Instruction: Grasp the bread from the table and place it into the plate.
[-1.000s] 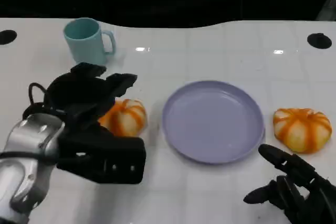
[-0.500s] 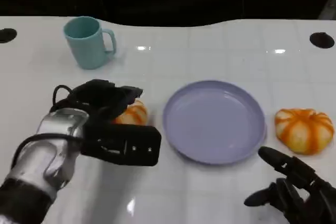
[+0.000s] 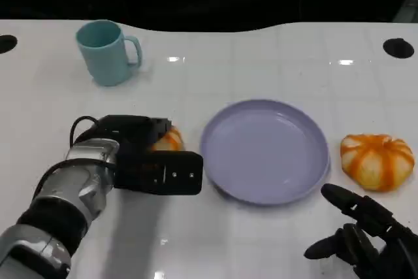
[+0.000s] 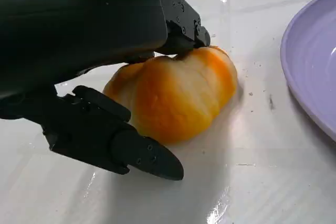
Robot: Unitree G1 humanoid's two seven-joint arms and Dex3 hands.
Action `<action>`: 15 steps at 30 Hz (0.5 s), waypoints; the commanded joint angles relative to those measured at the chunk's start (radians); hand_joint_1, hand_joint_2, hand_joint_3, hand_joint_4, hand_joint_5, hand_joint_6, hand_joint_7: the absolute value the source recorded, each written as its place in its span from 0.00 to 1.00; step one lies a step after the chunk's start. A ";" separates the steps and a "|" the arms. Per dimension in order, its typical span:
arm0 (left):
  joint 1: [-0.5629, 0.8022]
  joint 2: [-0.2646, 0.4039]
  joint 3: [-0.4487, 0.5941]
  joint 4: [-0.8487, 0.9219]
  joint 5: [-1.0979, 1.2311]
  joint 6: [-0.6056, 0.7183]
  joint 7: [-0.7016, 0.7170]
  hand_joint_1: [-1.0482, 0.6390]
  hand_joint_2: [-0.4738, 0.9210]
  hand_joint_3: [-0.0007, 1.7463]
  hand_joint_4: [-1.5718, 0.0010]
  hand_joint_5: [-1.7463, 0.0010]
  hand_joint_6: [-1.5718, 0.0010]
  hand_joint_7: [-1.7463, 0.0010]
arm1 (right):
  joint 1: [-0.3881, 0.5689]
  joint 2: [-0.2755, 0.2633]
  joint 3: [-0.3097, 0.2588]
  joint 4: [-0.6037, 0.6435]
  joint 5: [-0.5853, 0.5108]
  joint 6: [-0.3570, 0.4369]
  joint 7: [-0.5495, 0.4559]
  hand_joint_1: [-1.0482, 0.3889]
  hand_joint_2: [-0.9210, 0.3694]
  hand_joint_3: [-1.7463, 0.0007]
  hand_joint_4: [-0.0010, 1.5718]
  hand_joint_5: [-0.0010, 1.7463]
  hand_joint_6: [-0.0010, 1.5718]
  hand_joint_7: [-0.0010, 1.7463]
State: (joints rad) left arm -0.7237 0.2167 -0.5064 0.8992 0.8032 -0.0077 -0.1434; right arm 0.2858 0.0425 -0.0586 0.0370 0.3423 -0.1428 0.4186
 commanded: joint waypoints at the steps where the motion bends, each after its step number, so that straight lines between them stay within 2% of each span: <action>1: -0.014 0.011 -0.012 0.019 -0.016 0.000 0.012 0.31 0.88 0.00 0.88 0.95 0.84 1.00 | 0.003 -0.015 -0.003 -0.012 0.000 -0.002 -0.004 0.21 0.00 0.80 0.44 0.64 0.62 0.14; 9: -0.018 0.013 -0.024 0.024 -0.028 0.001 0.018 0.31 0.88 0.00 0.88 0.96 0.84 1.00 | 0.003 -0.014 -0.004 -0.012 0.000 -0.002 -0.004 0.21 0.00 0.80 0.44 0.64 0.62 0.14; 10: -0.032 -0.006 -0.021 0.086 -0.038 -0.009 0.031 0.31 0.88 0.00 0.88 0.96 0.84 1.00 | 0.005 -0.015 -0.005 -0.016 0.004 0.004 -0.003 0.21 0.00 0.80 0.44 0.64 0.62 0.14; 11: -0.044 -0.020 -0.020 0.136 -0.046 -0.018 0.043 0.39 0.93 0.01 0.84 0.96 0.79 0.99 | 0.006 -0.015 -0.005 -0.019 0.008 0.008 -0.003 0.21 0.00 0.80 0.44 0.65 0.62 0.14; 12: -0.044 -0.032 -0.003 0.170 -0.055 -0.051 0.158 0.43 0.96 0.01 0.81 0.96 0.76 0.99 | 0.007 -0.015 -0.006 -0.018 0.007 0.006 -0.002 0.21 0.00 0.81 0.44 0.65 0.62 0.14; 13: -0.046 -0.039 0.008 0.196 -0.062 -0.078 0.247 0.46 0.98 0.14 0.61 0.46 0.62 0.51 | 0.007 -0.015 -0.007 -0.016 0.005 0.003 -0.002 0.21 0.00 0.81 0.44 0.65 0.62 0.14; 14: -0.044 -0.036 0.048 0.182 -0.099 -0.126 0.323 0.48 0.99 0.17 0.56 0.23 0.63 0.26 | 0.004 -0.017 -0.008 -0.012 0.005 0.002 0.000 0.21 0.00 0.81 0.44 0.65 0.62 0.14; 15: -0.045 -0.033 0.077 0.172 -0.129 -0.163 0.373 0.50 0.92 0.33 0.51 0.10 0.63 0.11 | 0.001 -0.018 -0.010 -0.009 0.008 0.003 0.003 0.21 0.00 0.81 0.44 0.65 0.62 0.14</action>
State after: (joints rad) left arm -0.7621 0.1768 -0.4953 1.0659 0.7385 -0.0896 0.0838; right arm 0.2865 0.0426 -0.0597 0.0328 0.3413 -0.1409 0.4188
